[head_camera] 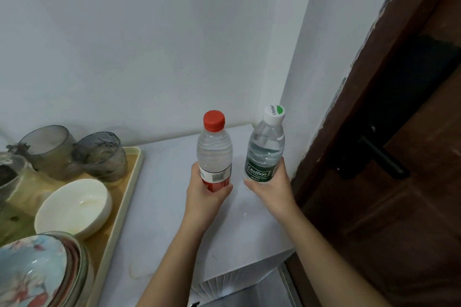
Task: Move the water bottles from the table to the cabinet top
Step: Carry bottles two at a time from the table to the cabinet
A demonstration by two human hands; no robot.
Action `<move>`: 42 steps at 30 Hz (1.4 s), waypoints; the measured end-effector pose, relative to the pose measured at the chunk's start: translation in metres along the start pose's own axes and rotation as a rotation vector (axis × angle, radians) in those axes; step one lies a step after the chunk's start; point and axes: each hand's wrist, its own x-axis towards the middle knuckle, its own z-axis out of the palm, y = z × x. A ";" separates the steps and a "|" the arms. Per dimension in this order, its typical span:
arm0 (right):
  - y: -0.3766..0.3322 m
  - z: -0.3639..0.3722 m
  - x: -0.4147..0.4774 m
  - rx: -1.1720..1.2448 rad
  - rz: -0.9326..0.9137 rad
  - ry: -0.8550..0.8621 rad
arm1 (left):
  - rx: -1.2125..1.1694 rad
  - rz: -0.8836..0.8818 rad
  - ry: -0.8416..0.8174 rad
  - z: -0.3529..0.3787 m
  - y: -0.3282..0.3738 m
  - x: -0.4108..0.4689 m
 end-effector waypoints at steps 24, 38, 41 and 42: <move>-0.001 -0.001 0.072 -0.343 -0.136 0.124 | 0.272 0.061 0.093 0.040 0.021 0.073; -0.003 0.020 0.120 -0.568 -0.103 0.157 | 0.259 0.069 0.153 0.067 0.022 0.135; -0.006 0.025 0.123 -0.593 -0.096 0.166 | 0.274 0.057 0.165 0.069 0.021 0.146; -0.007 0.027 0.125 -0.598 -0.094 0.163 | 0.276 0.052 0.168 0.069 0.021 0.149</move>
